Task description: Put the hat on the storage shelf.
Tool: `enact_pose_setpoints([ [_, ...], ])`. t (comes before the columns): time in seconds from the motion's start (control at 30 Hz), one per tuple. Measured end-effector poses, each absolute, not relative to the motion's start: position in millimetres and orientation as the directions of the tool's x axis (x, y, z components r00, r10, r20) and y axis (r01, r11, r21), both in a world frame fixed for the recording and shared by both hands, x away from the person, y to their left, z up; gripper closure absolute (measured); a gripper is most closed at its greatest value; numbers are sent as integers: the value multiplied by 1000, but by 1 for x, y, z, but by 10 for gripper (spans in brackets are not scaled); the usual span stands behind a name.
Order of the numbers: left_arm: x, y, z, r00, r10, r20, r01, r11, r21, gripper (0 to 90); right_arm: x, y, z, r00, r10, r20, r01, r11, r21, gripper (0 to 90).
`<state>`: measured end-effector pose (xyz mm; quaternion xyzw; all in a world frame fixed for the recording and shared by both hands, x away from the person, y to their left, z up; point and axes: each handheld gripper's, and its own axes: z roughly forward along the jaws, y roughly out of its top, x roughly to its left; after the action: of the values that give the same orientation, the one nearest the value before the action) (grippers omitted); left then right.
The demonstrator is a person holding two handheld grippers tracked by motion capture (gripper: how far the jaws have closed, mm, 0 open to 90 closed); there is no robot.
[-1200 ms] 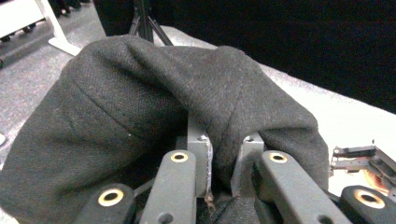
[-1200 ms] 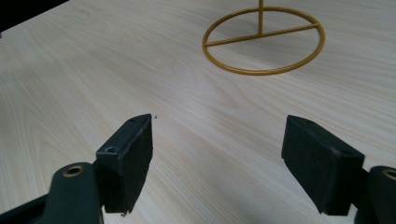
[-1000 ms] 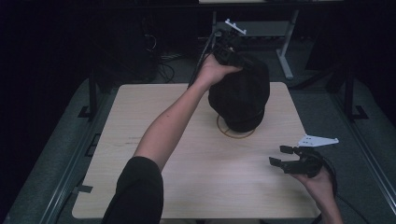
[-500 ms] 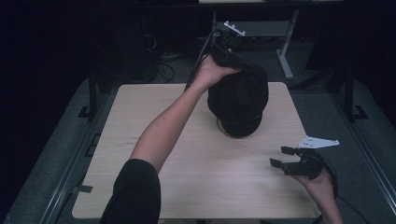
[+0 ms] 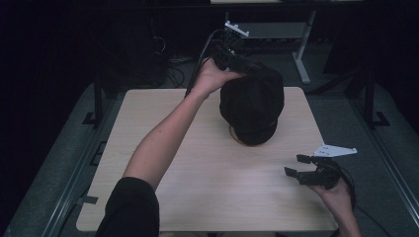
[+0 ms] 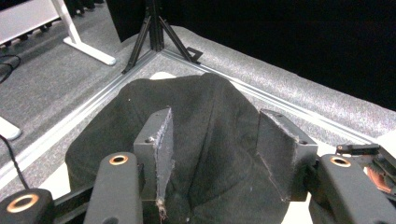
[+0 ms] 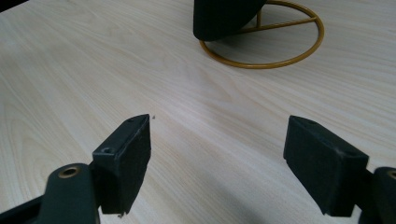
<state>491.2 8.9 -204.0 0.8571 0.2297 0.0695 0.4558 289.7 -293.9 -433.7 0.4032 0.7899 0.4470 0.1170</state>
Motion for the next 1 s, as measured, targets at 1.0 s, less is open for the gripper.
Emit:
enact_pose_setpoints([
  [1.0, 448, 76, -225, 858, 503, -103, 354, -434, 828, 375, 290, -287, -435, -649, 746, 146, 532, 309, 788, 219],
])
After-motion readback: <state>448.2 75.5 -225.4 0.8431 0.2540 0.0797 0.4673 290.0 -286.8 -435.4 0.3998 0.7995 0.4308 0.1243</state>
